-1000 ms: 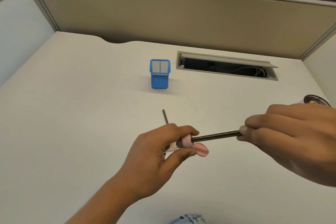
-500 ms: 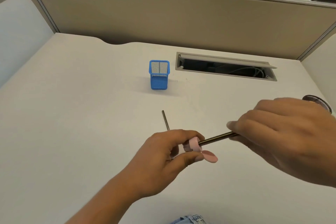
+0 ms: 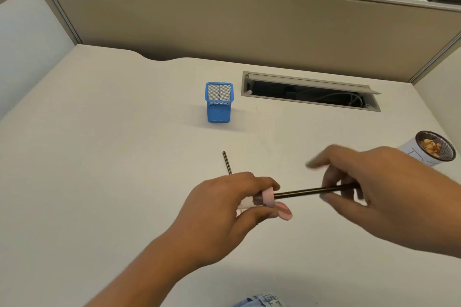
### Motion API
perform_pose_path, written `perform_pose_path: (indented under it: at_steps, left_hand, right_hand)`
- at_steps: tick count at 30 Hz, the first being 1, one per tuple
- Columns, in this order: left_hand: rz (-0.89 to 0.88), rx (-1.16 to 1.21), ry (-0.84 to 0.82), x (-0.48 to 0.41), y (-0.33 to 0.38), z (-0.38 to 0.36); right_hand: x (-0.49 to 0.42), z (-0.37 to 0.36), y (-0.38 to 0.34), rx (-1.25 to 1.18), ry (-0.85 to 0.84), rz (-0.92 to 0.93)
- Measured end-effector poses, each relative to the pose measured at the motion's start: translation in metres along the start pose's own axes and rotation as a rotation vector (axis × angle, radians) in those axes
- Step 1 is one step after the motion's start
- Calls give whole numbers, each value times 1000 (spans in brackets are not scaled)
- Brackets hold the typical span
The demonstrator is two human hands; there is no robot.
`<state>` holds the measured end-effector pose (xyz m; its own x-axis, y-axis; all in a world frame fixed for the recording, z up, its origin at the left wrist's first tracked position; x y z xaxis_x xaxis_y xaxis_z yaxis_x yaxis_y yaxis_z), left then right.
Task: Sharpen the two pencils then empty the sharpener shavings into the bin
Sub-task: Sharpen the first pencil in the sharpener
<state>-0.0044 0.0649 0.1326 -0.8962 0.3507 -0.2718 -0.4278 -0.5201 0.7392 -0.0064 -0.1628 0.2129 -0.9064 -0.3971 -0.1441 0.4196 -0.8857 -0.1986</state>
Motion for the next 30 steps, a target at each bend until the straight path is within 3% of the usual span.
perform_pose_path:
  at_steps: [4, 9, 12, 16, 18, 22, 26, 28, 30]
  left_hand:
    - [109, 285, -44, 0, 2, 0]
    - [107, 305, 18, -3, 7, 3]
    - [8, 124, 103, -4, 8, 3]
    - [-192, -86, 108, -6, 11, 5]
    - [-209, -107, 70, -7, 11, 5]
    - [3, 30, -21, -7, 2, 6]
    - [155, 396, -146, -8, 4, 3]
    - [202, 537, -170, -8, 6, 3]
    - [173, 499, -114, -8, 5, 3]
  right_hand:
    - [2, 12, 5, 318, 379, 522]
    - [6, 14, 2, 358, 446, 612]
    - [7, 6, 0, 241, 336, 373]
    - [-6, 1, 5, -305, -111, -444]
    - [-6, 0, 10, -439, -213, -523]
    - [-1, 3, 4, -80, -44, -123]
    - [-2, 16, -1, 260, 328, 502]
    - [-4, 20, -2, 360, 448, 652]
    - [-4, 18, -2, 360, 434, 656]
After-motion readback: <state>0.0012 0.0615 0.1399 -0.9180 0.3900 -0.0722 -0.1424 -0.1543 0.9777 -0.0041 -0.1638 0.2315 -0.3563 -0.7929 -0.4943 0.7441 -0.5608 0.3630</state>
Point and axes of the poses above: each hand's wrist, its own x-axis away from the middle knuckle, its own z-axis out of the back of the hand, y = z × x, the point moved 2 cm from there along -x, towards the middle knuckle, and after that the axes turned 11 degrees about y, right-handed, at the moved point
